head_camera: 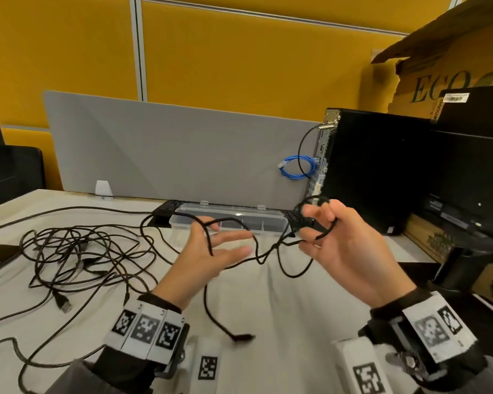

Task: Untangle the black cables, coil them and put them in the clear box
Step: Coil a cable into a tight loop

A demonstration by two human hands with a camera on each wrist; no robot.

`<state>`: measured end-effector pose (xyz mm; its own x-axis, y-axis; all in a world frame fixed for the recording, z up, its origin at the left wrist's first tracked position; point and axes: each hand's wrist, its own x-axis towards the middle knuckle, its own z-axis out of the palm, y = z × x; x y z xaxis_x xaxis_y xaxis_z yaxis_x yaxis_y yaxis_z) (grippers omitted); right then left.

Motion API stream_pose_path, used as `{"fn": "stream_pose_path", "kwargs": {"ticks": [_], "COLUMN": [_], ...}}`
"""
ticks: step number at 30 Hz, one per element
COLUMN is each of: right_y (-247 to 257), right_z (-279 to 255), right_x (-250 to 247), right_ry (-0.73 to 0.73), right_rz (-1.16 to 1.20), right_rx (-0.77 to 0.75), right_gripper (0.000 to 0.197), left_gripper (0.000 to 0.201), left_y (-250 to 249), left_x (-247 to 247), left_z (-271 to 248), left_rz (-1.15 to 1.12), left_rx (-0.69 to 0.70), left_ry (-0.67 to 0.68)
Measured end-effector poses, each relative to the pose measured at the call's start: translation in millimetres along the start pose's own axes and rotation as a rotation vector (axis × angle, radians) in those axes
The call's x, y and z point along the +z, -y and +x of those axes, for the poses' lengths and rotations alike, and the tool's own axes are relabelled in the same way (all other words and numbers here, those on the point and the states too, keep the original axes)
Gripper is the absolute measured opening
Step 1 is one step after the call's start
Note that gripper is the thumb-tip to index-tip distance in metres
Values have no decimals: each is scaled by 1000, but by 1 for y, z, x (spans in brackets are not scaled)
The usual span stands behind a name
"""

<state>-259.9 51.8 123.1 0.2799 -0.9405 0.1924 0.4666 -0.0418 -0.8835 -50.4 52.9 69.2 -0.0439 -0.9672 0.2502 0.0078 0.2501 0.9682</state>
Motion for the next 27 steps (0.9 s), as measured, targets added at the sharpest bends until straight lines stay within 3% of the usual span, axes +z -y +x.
{"fn": "stream_pose_path", "kwargs": {"ticks": [3,6,8,11,14,17,20,24,27], "right_y": [-15,-26,-27,-19,-11,-16,-27,-28,-21], "right_z": [-4,-1,3,15,35,53,59,49,46], "right_x": [24,38,41,29,-2,-40,-74,-91,-87], "right_ry": [146,298,322,131,-113,-195,-309,-247,-225], "right_rz": [41,73,36,-163,-657,-1162,-1593,-1991,-1999], "right_rx": [29,42,11,-123,-318,-455,-327,-33,35], "right_gripper": [22,23,18,12,19,26,38,23,59], "left_gripper": [63,58,50,36,33,30,32,35,36], "left_y": [4,6,6,8,8,7,6,6,3], "left_x": [14,23,22,10,-6,-15,-17,-19,-18], "left_z": [-1,0,1,5,10,12,13,15,13], "left_rz": [14,126,159,182,223,221,211,209,212], "left_rx": [69,99,81,29,9,30,59,98,97], "left_ry": [133,86,34,-62,-199,-293,-357,-426,-469]}}
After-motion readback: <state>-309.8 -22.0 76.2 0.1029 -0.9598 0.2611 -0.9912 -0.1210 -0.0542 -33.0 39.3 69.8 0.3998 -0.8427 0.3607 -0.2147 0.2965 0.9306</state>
